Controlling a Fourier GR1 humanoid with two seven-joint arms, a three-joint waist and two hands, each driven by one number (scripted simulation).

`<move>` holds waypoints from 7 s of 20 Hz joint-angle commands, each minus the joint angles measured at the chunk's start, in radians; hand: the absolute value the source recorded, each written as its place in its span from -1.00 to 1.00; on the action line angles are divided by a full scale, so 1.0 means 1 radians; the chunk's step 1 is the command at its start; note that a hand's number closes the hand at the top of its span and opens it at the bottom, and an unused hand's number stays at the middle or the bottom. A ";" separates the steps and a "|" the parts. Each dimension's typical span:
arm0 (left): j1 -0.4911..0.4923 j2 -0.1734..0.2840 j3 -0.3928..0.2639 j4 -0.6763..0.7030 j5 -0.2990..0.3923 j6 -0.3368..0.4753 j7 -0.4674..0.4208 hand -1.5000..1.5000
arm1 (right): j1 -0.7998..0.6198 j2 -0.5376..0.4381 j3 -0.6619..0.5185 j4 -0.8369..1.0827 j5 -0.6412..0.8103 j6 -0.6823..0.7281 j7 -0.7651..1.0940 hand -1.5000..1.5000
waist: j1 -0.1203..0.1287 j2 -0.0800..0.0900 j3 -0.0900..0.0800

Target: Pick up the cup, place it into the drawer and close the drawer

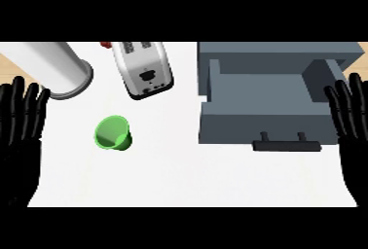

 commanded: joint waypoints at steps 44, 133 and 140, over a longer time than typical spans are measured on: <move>-0.446 0.219 0.215 1.742 0.016 -0.431 -0.833 -1.00 | -0.265 -0.045 -0.066 0.255 -0.052 0.117 0.071 -1.00 | -0.027 0.033 -0.009; -1.369 -0.091 -0.111 1.688 0.232 0.302 -0.260 1.00 | -0.242 -0.107 -0.148 0.219 -0.116 0.183 0.093 -1.00 | -0.087 0.042 -0.005; -1.363 -0.091 -0.270 1.803 0.276 0.240 -0.222 1.00 | -0.333 -0.104 -0.131 0.295 -0.105 0.184 0.077 -1.00 | -0.139 0.061 -0.004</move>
